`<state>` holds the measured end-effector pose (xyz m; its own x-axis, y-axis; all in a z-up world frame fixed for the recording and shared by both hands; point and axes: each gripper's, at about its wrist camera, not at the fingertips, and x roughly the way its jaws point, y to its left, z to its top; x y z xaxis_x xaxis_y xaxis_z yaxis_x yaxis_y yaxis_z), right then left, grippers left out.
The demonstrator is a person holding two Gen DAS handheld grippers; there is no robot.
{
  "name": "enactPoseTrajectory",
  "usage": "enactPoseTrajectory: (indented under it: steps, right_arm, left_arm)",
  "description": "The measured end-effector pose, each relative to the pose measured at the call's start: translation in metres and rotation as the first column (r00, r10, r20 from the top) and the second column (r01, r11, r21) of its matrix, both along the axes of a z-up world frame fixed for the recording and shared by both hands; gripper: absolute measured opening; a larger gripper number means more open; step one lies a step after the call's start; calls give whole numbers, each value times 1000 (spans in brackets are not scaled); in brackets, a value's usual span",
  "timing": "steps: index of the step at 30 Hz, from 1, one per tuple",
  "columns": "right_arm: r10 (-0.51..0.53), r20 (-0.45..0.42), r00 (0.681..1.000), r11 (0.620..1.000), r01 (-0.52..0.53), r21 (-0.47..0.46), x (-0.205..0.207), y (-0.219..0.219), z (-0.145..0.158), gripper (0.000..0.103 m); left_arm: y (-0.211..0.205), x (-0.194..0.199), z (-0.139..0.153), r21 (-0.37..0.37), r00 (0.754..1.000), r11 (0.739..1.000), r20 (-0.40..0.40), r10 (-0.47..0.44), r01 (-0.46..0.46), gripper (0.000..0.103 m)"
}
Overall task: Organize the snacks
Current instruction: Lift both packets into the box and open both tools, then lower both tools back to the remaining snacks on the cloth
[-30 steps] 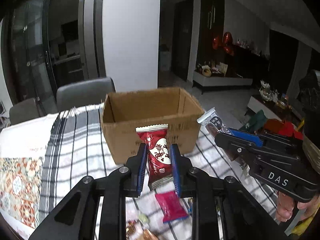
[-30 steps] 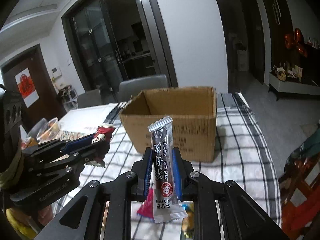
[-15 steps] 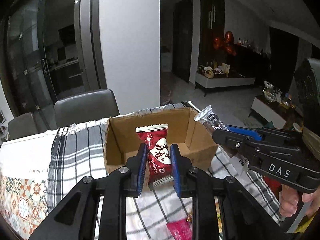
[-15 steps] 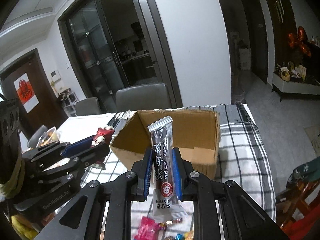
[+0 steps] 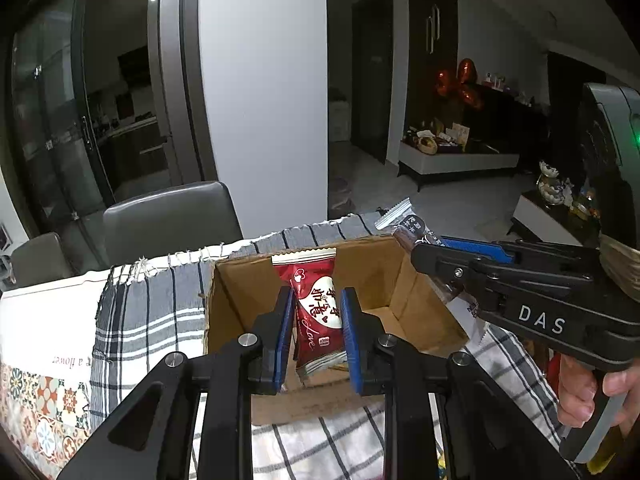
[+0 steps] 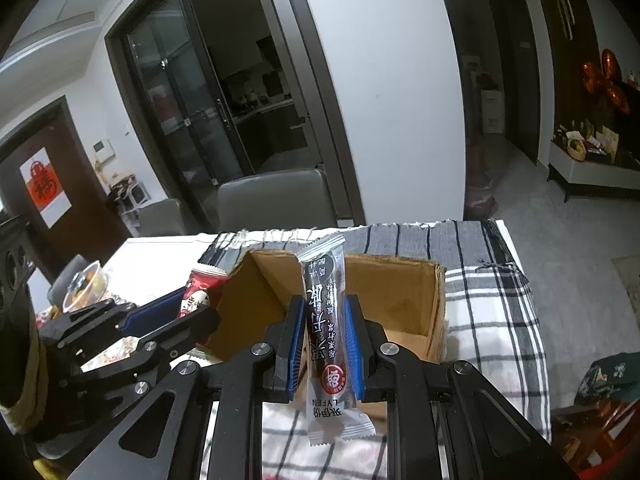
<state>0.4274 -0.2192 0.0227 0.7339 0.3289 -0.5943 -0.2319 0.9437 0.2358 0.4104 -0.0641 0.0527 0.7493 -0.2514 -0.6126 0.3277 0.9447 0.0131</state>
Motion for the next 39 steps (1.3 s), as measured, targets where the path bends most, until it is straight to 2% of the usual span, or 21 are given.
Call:
enactPoseTrajectory:
  steps: [3, 4, 5, 7, 8, 15, 19, 23, 29, 35, 39]
  right_arm:
    - [-6, -2, 1000, 1000, 6, -17, 6, 5, -1, 21]
    - [-8, -4, 1000, 1000, 8, -23, 7, 5, -2, 21]
    - [-22, -5, 1000, 999, 22, -30, 8, 5, -3, 22]
    - [-33, -10, 999, 999, 32, -31, 9, 3, -4, 31]
    - [-41, -8, 999, 999, 40, -31, 8, 2, -4, 34]
    - [-36, 28, 999, 997, 38, -62, -22, 6, 2, 36]
    - [-27, 43, 999, 998, 29, -50, -48, 8, 8, 36]
    - [-24, 76, 997, 996, 30, -82, -80, 11, 9, 36]
    - [-21, 89, 996, 997, 28, -78, -120, 10, 5, 36]
    - [-35, 88, 995, 996, 42, -79, -149, 6, -1, 36]
    - [-38, 54, 998, 997, 42, -65, -159, 3, -10, 36]
  left_arm:
    - [-1, 8, -2, 3, 1000, 1000, 1, 7, -7, 25]
    - [0, 10, -2, 7, 1000, 1000, 3, 16, -16, 28]
    - [1, 12, -2, 9, 1000, 1000, 3, 23, -23, 36]
    - [4, 12, -1, 3, 999, 999, 8, 36, -36, 44]
    - [6, 10, 0, 2, 999, 999, 11, 44, -44, 45]
    - [9, -20, 6, 13, 998, 998, 43, 55, -56, 46]
    - [12, -43, 10, -3, 998, 999, 48, 51, -51, 46]
    - [16, -67, 14, -24, 997, 999, 51, 48, -47, 46]
    - [14, -106, 11, -12, 997, 999, 67, 39, -39, 46]
    - [12, -134, 4, 2, 998, 1000, 62, 31, -31, 46]
    - [12, -145, -6, -6, 999, 999, 30, 33, -33, 46]
